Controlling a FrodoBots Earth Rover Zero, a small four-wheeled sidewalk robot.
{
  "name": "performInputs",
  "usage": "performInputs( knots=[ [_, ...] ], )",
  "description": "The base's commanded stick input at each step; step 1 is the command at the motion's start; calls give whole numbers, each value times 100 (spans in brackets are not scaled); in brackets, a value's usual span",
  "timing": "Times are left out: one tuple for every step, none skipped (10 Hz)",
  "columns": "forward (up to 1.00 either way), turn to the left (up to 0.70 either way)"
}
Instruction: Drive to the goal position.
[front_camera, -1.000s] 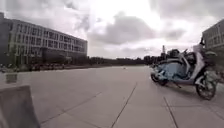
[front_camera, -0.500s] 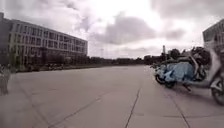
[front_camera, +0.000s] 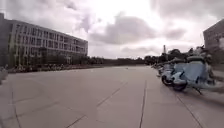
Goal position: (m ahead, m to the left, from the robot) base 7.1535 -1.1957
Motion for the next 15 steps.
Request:
performInputs(
  knots=[
    [70, 0],
    [70, 0],
    [70, 0],
    [70, 0],
    [70, 0],
    [70, 0],
    [70, 0],
    [70, 0],
    [70, 0],
    [70, 0],
    [32, 0],
    [0, 0],
    [0, 0],
    [0, 0],
    [0, 0]
  ],
)
